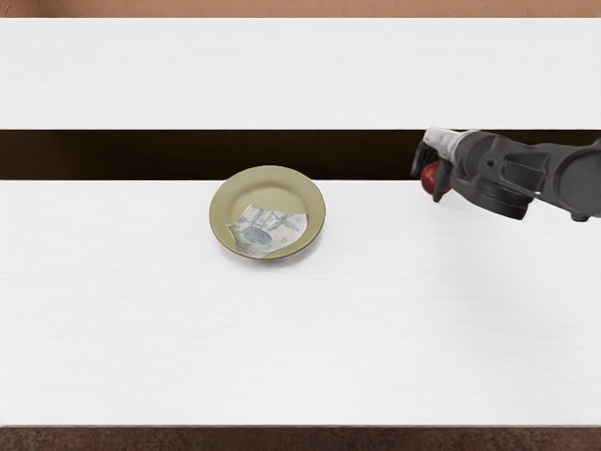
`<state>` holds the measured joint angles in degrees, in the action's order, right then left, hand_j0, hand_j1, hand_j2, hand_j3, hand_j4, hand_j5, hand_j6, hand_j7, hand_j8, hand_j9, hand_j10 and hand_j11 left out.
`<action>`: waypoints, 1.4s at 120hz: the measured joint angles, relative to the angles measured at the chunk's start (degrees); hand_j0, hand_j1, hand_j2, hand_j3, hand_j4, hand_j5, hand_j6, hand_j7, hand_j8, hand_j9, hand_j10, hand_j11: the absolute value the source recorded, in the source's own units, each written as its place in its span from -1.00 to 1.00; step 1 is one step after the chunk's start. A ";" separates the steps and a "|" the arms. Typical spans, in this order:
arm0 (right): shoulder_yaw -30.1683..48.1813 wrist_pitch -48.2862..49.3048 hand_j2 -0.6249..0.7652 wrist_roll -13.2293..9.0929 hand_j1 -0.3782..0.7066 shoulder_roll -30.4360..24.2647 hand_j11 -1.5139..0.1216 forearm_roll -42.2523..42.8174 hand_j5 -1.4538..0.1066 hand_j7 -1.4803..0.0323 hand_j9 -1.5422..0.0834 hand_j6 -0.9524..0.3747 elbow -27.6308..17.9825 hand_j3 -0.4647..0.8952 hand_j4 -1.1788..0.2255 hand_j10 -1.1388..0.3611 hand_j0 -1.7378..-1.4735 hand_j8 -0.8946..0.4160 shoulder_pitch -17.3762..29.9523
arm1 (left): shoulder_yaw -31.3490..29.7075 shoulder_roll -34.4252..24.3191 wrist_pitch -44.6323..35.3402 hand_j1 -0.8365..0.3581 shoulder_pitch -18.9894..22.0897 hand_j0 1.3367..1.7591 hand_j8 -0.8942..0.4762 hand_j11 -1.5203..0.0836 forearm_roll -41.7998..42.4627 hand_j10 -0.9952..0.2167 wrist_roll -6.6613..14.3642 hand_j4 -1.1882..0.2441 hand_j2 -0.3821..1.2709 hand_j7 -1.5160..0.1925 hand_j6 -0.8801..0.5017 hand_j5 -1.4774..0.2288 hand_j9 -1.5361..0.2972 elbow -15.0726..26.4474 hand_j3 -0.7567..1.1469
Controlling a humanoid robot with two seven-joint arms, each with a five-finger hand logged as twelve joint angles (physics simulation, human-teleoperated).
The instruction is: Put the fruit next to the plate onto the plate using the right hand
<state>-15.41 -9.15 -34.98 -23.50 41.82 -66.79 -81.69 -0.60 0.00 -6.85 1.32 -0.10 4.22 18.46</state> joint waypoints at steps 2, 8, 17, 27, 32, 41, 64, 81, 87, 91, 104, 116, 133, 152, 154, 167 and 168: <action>0.13 0.03 0.20 0.00 0.20 0.34 -0.38 -0.01 -0.43 -0.30 -0.33 -0.27 -0.01 -0.32 -0.31 -0.22 -0.36 -0.18 -0.20 | 0.00 0.00 0.00 0.98 0.00 0.52 0.31 0.90 0.00 0.64 0.00 0.66 -0.54 0.77 0.27 0.73 0.68 0.00 -0.21; 1.22 0.23 0.22 -0.01 0.21 1.46 -0.38 -0.03 -0.44 -0.30 -0.33 -0.27 -0.02 -0.32 -0.31 -0.23 -0.36 -0.18 -0.64 | 0.00 0.00 0.00 0.98 0.00 0.52 0.31 0.90 0.00 0.64 0.00 0.66 -0.54 0.77 0.27 0.73 0.68 0.00 -0.21; 2.52 0.62 0.24 0.00 0.22 3.20 -0.38 -0.06 -0.44 -0.30 -0.33 -0.27 0.06 -0.31 -0.30 -0.23 -0.36 -0.17 -1.17 | 0.00 0.00 0.00 0.98 0.00 0.52 0.31 0.90 0.00 0.64 0.00 0.66 -0.54 0.77 0.27 0.73 0.68 0.00 -0.21; 3.48 0.80 0.28 0.02 0.23 5.01 -0.40 -0.13 -0.46 -0.30 -0.34 -0.26 0.17 -0.31 -0.30 -0.21 -0.36 -0.15 -1.53 | 0.01 0.00 0.00 0.98 0.00 0.52 0.31 0.90 0.00 0.64 0.00 0.66 -0.54 0.77 0.27 0.73 0.68 0.00 -0.21; 3.87 0.82 0.29 0.03 0.24 5.93 -0.40 -0.18 -0.46 -0.30 -0.34 -0.25 0.21 -0.31 -0.29 -0.21 -0.37 -0.15 -1.83 | 0.00 0.00 0.00 0.98 0.00 0.52 0.31 0.90 0.00 0.64 0.00 0.66 -0.54 0.77 0.27 0.73 0.68 0.00 -0.21; 4.35 0.77 0.31 0.03 0.26 7.85 -0.40 -0.26 -0.47 -0.30 -0.34 -0.24 0.26 -0.31 -0.28 -0.20 -0.37 -0.13 -2.59 | 0.00 0.00 0.00 0.98 0.00 0.52 0.31 0.90 0.00 0.64 0.00 0.66 -0.54 0.77 0.27 0.73 0.68 0.00 -0.21; 5.33 0.43 0.29 0.02 0.24 13.36 -0.40 -0.22 -0.48 -0.31 -0.35 -0.25 0.28 -0.32 -0.29 -0.20 -0.37 -0.14 -4.31 | 0.00 0.00 0.00 0.98 0.00 0.52 0.31 0.90 0.00 0.64 0.00 0.66 -0.54 0.77 0.27 0.73 0.68 0.00 -0.21; 5.54 0.23 0.28 0.03 0.23 17.10 -0.42 -0.20 -0.50 -0.32 -0.36 -0.24 0.71 -0.31 -0.29 -0.20 -0.37 -0.13 -4.86 | 0.01 0.00 0.00 0.98 0.00 0.52 0.31 0.90 0.00 0.64 0.00 0.66 -0.54 0.77 0.27 0.73 0.68 0.00 -0.21; 5.81 0.20 0.28 0.03 0.23 18.39 -0.42 -0.21 -0.51 -0.32 -0.37 -0.24 1.13 -0.32 -0.29 -0.20 -0.37 -0.13 -4.92 | 0.01 0.00 0.00 0.98 0.00 0.52 0.31 0.90 0.00 0.64 0.00 0.66 -0.54 0.77 0.27 0.73 0.68 0.00 -0.21; 5.95 0.17 0.28 0.03 0.23 19.14 -0.42 -0.19 -0.51 -0.32 -0.37 -0.24 1.38 -0.31 -0.29 -0.20 -0.37 -0.13 -4.93 | 0.01 0.00 0.00 0.98 0.00 0.52 0.31 0.90 0.00 0.64 0.00 0.66 -0.54 0.77 0.27 0.73 0.68 0.00 -0.21; 6.38 0.13 0.28 0.03 0.23 21.23 -0.42 -0.18 -0.52 -0.33 -0.38 -0.24 2.13 -0.31 -0.30 -0.20 -0.37 -0.13 -4.95 | 0.01 0.00 0.00 0.98 0.00 0.52 0.31 0.90 0.00 0.64 0.00 0.66 -0.54 0.77 0.27 0.73 0.68 0.00 -0.21; 6.52 0.07 0.24 0.02 0.21 22.58 -0.43 -0.02 -0.51 -0.33 -0.38 -0.25 2.96 -0.32 -0.31 -0.20 -0.37 -0.15 -4.90 | 0.00 0.00 0.00 0.98 0.00 0.52 0.31 0.90 0.00 0.64 0.00 0.66 -0.54 0.77 0.27 0.73 0.68 0.00 -0.21; 6.33 -0.02 0.21 -0.01 0.19 23.27 -0.42 0.36 -0.48 -0.33 -0.37 -0.26 4.73 -0.32 -0.33 -0.22 -0.36 -0.17 -3.76 | 0.00 0.00 0.00 0.98 0.00 0.52 0.31 0.90 0.00 0.64 0.00 0.66 -0.54 0.77 0.27 0.73 0.68 0.00 -0.21; 6.19 -0.02 0.21 -0.02 0.18 23.45 -0.42 0.58 -0.48 -0.34 -0.38 -0.27 5.63 -0.32 -0.35 -0.22 -0.36 -0.17 -1.47 | 0.01 0.00 0.00 0.98 0.00 0.52 0.31 0.90 0.00 0.64 0.00 0.66 -0.54 0.77 0.27 0.73 0.68 0.00 -0.21; 6.19 -0.02 0.21 -0.02 0.18 23.46 -0.42 0.59 -0.48 -0.34 -0.38 -0.27 5.70 -0.32 -0.35 -0.22 -0.36 -0.17 -1.32 | 0.00 0.00 0.00 0.98 0.00 0.52 0.31 0.90 0.00 0.64 0.00 0.66 -0.54 0.77 0.27 0.73 0.68 0.00 -0.21; 6.24 -0.02 0.21 -0.02 0.18 23.49 -0.42 0.65 -0.48 -0.35 -0.38 -0.26 6.08 -0.32 -0.35 -0.22 -0.35 -0.17 -0.63 | 0.01 0.00 0.00 0.98 0.00 0.52 0.31 0.90 0.00 0.64 0.00 0.66 -0.54 0.77 0.27 0.73 0.68 0.00 -0.21; 6.26 -0.02 0.20 -0.02 0.17 23.49 -0.42 0.65 -0.47 -0.34 -0.38 -0.26 6.10 -0.32 -0.35 -0.22 -0.35 -0.17 -0.60 | 0.01 0.00 0.00 0.98 0.00 0.52 0.31 0.90 0.00 0.64 0.00 0.66 -0.54 0.77 0.27 0.73 0.68 0.00 -0.21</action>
<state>-9.14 -9.17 -35.00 -0.01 42.48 -60.69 -82.29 -0.60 0.00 -6.86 1.32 -0.09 4.22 18.46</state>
